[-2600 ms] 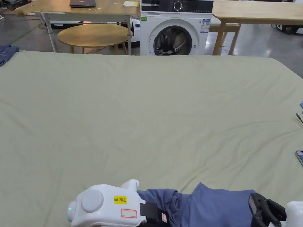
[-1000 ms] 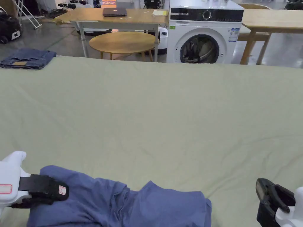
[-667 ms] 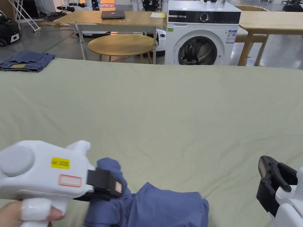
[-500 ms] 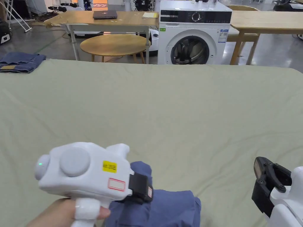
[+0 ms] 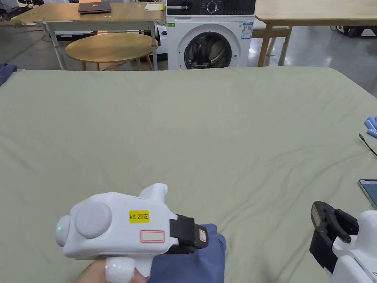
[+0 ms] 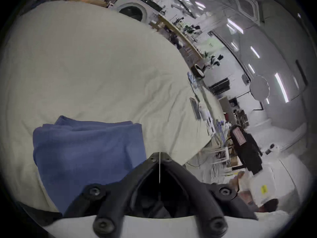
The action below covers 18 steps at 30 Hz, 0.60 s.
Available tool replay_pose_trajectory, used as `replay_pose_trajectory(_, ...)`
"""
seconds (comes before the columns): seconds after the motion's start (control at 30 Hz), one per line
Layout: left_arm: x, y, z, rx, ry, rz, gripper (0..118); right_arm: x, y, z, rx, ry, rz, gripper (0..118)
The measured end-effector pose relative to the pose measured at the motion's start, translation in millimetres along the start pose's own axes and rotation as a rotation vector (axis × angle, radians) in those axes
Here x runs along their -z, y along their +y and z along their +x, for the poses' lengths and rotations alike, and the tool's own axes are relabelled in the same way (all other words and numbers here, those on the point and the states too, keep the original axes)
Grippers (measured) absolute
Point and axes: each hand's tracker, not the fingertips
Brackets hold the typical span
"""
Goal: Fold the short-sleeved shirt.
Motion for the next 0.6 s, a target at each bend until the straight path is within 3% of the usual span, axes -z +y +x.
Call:
replay_pose_trajectory(0.13,16.4,-8.0,-24.9,0.008,-0.015,-0.055,0,3.2,-4.6,-4.5,-0.002,0.014,-0.024,0)
replay_pose_trajectory(0.37,90.7,-42.3,-74.3,-0.135,-0.151,-0.201,0,4.9,-16.3,-14.6,-0.016,0.041,-0.094,0)
replay_pose_trajectory(0.53,81.0,-37.8,-66.7,-0.105,-0.149,-0.196,0,14.2,-28.1,-21.6,-0.019,0.086,-0.167,0)
replay_pose_trajectory(0.6,61.3,-30.4,-56.3,-0.059,-0.137,-0.169,0,20.7,-27.3,-26.3,0.012,0.168,-0.197,0)
